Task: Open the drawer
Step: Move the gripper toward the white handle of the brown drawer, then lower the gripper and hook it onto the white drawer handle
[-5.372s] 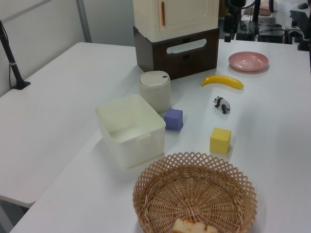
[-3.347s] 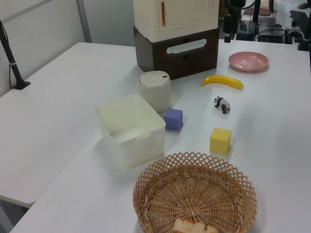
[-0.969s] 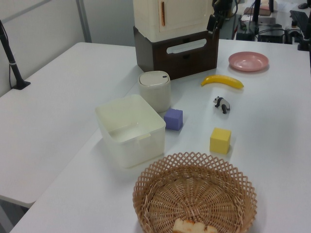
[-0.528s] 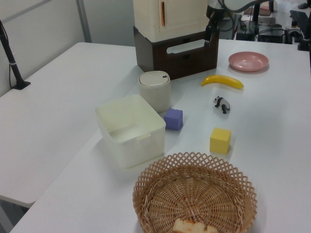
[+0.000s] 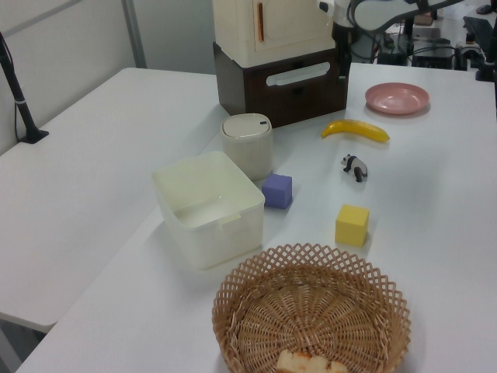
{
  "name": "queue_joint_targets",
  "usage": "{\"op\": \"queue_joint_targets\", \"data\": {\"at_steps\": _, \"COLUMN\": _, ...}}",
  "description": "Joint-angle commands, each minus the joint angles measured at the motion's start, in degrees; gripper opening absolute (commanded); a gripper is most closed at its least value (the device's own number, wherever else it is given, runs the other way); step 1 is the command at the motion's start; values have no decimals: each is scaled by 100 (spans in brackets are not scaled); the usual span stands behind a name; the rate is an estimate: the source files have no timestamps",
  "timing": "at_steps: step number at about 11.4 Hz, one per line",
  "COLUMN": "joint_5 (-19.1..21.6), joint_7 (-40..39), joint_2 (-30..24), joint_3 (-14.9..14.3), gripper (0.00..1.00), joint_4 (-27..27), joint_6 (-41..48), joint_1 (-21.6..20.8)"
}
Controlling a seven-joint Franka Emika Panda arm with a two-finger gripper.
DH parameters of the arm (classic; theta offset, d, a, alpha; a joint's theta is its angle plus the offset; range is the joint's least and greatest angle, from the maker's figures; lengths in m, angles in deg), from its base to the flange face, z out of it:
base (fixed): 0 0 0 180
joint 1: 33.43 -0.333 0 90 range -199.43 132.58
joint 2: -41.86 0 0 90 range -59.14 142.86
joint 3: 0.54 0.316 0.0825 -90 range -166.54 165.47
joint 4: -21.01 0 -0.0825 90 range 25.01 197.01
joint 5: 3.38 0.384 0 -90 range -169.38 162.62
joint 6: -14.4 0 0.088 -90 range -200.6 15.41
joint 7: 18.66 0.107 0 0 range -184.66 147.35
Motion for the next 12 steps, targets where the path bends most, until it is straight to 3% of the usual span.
{"op": "queue_joint_targets", "data": {"at_steps": 1, "joint_5": -31, "joint_7": 79, "joint_2": 417, "joint_3": 57, "gripper": 100, "joint_4": -102, "joint_6": -586, "joint_1": -21}}
{"op": "queue_joint_targets", "data": {"at_steps": 5, "joint_5": -84, "joint_7": 458, "joint_2": 901, "joint_3": 110, "gripper": 100, "joint_4": -673, "joint_6": -719, "joint_1": -12}}
{"op": "queue_joint_targets", "data": {"at_steps": 12, "joint_5": -31, "joint_7": 362, "joint_2": 525, "joint_3": 118, "gripper": 100, "joint_4": -551, "joint_6": -684, "joint_1": 67}}
